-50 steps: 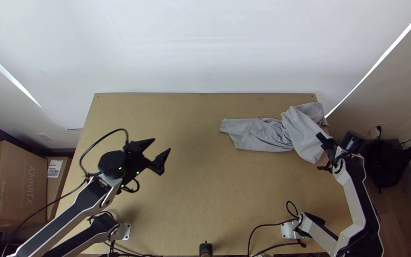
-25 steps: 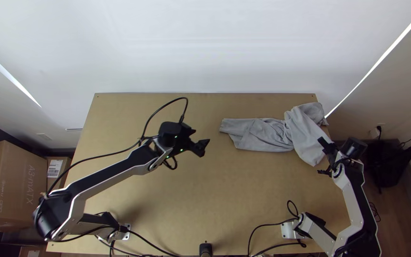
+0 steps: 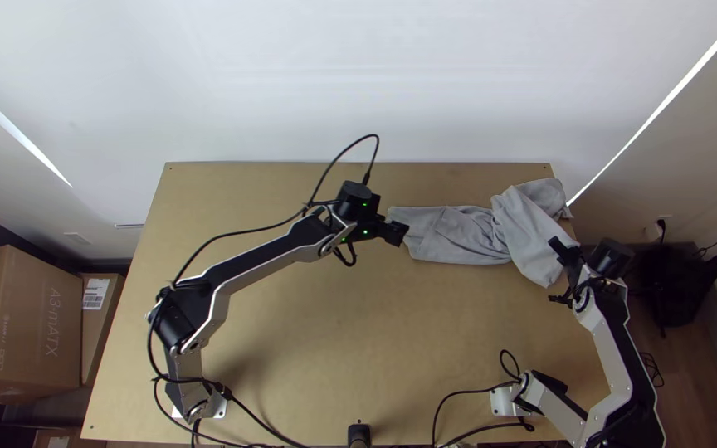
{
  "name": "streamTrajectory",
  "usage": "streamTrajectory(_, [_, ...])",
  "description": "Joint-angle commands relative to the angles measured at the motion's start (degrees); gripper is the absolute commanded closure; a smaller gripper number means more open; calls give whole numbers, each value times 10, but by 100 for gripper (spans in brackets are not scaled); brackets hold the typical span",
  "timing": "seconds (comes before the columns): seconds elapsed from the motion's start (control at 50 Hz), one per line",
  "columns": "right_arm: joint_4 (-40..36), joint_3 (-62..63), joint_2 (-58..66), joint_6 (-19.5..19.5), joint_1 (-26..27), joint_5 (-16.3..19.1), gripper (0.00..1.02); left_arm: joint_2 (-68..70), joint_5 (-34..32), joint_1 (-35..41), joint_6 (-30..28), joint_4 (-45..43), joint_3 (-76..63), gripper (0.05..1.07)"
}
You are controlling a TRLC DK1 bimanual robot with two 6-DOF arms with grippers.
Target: Fold the t-shirt
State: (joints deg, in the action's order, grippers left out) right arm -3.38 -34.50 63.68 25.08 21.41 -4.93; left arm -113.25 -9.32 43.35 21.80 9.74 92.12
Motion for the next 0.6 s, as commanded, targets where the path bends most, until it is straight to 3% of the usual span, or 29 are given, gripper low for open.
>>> streamTrajectory(0.0, [10, 15, 2, 10, -8, 1, 100, -42, -13, 19, 22, 12, 32, 11])
streamTrajectory(0.58, [33, 36, -9, 15, -13, 1, 99, -134, -11, 71, 25, 12, 87, 11])
